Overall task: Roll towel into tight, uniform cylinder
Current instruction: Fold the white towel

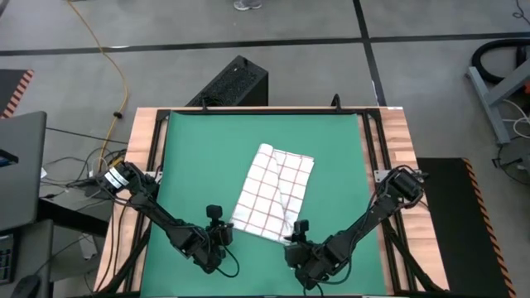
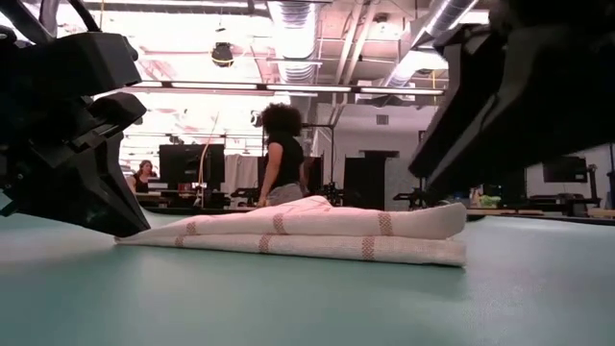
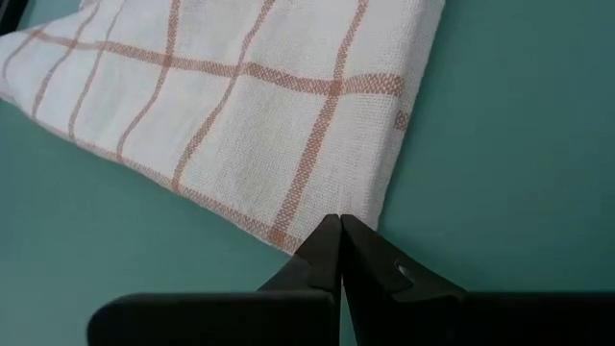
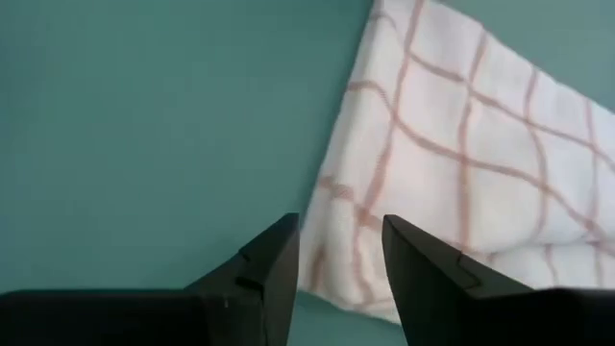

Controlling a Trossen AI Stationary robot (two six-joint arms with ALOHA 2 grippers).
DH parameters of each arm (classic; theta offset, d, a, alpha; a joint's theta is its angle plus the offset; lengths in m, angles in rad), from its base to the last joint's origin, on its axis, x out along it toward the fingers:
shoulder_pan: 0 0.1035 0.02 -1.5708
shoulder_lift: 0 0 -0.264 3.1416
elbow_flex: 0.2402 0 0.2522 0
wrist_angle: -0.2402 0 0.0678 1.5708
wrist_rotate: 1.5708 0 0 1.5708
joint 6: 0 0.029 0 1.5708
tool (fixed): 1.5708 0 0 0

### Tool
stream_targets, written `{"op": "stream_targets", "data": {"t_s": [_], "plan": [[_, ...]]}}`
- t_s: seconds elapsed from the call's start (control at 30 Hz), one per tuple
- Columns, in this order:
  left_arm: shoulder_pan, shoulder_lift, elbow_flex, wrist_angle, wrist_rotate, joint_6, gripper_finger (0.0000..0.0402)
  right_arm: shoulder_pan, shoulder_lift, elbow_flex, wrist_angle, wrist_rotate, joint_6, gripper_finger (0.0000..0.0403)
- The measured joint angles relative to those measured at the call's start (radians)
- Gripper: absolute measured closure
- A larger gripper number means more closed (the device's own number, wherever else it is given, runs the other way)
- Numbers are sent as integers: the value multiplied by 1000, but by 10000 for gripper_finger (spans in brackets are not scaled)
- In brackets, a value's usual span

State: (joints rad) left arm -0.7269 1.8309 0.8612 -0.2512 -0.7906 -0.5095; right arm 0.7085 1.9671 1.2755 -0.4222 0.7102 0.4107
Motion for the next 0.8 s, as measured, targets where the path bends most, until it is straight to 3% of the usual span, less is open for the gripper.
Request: {"op": "stream_targets", "data": {"t_s": [0.33,0.8], "plan": [[0,1,0,5,1,0,401,-15,52,0,35,-2,-45,198],[18,1,0,24,7,-9,402,-13,126,5,24,-18,-15,195]]}}
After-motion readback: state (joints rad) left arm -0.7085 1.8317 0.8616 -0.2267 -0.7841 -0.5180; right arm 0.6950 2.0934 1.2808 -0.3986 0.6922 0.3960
